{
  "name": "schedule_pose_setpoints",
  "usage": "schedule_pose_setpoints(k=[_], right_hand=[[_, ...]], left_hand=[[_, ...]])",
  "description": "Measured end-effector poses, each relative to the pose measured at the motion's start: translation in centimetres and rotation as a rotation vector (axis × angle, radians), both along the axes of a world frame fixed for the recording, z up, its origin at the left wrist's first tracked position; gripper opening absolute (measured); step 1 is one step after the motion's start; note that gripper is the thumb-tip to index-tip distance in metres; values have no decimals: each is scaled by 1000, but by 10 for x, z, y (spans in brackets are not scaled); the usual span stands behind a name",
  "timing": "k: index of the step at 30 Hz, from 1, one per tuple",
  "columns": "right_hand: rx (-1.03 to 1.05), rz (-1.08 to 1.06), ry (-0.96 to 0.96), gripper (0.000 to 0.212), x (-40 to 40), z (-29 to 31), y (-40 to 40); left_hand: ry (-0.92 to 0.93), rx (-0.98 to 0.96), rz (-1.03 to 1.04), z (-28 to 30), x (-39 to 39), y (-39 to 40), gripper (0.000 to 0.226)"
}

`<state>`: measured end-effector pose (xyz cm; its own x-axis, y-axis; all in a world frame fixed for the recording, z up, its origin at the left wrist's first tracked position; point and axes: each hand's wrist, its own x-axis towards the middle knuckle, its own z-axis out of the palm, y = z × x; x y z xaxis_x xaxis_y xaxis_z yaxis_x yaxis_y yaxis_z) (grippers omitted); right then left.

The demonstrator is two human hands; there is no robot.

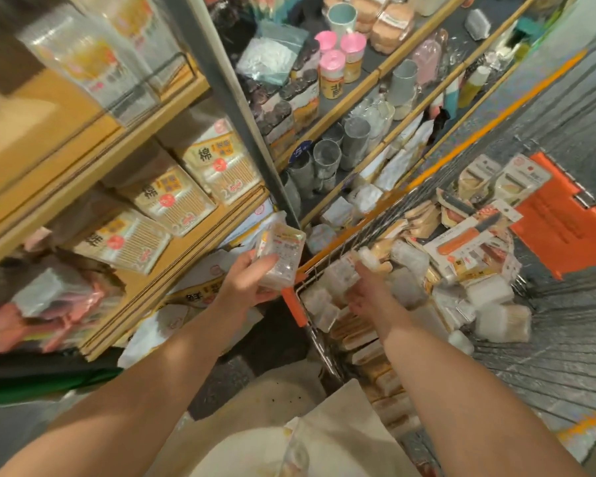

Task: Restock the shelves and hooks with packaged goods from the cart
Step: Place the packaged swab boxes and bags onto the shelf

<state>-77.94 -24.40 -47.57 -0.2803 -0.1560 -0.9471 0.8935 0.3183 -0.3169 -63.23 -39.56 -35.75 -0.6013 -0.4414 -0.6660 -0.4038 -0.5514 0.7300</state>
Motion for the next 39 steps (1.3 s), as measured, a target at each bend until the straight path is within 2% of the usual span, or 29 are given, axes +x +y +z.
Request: schedule_pose_setpoints(k=[2,4,7,9,12,15,17,20,23,27,28,30,31,34,35,38,39], right_hand=[[21,-24,-103,64,4,-10,-7],[44,-38,-118,57,9,-17,-13],[78,-40,-69,48,11,-24,-17],[94,-41,-42,38,9,-24,-18],[82,-101,-5,39,6,-24,-11],[-51,-93,90,35,4,-15,8],[-149,-111,88,32,6,8,21],[-280,-100,95,24,8,45,33],[-347,-96,163,16,10,80,45],[-563,-48,228,12,24,137,58],[-568,-41,235,19,29,151,60],[-566,3,260,36,42,178,61],[-576,24,279,35,50,189,61],[-585,94,351,8,70,210,56],[-577,136,384,5,76,214,51],[-552,264,448,11,94,229,35],[-553,290,464,14,98,234,29]], left_hand=[[-43,-19,51,-7,1,-2,4],[-21,-26,25,-9,1,-4,12],[-8,-5,-101,-6,-1,-8,29],[-24,-17,-95,-10,1,-11,40],[5,11,-64,-10,5,-10,36],[71,24,-70,-9,3,-9,35],[73,1,-57,-10,4,-5,40],[29,-36,-9,-12,7,8,59],[69,-48,14,-3,5,29,36],[132,-27,68,19,8,60,18],[153,-33,80,24,11,66,22],[183,-59,75,32,21,77,52],[208,-61,69,37,26,82,62],[284,-42,82,56,44,91,64],[303,-51,90,63,50,91,66],[359,-84,123,82,68,84,81],[381,-101,132,87,73,78,78]])
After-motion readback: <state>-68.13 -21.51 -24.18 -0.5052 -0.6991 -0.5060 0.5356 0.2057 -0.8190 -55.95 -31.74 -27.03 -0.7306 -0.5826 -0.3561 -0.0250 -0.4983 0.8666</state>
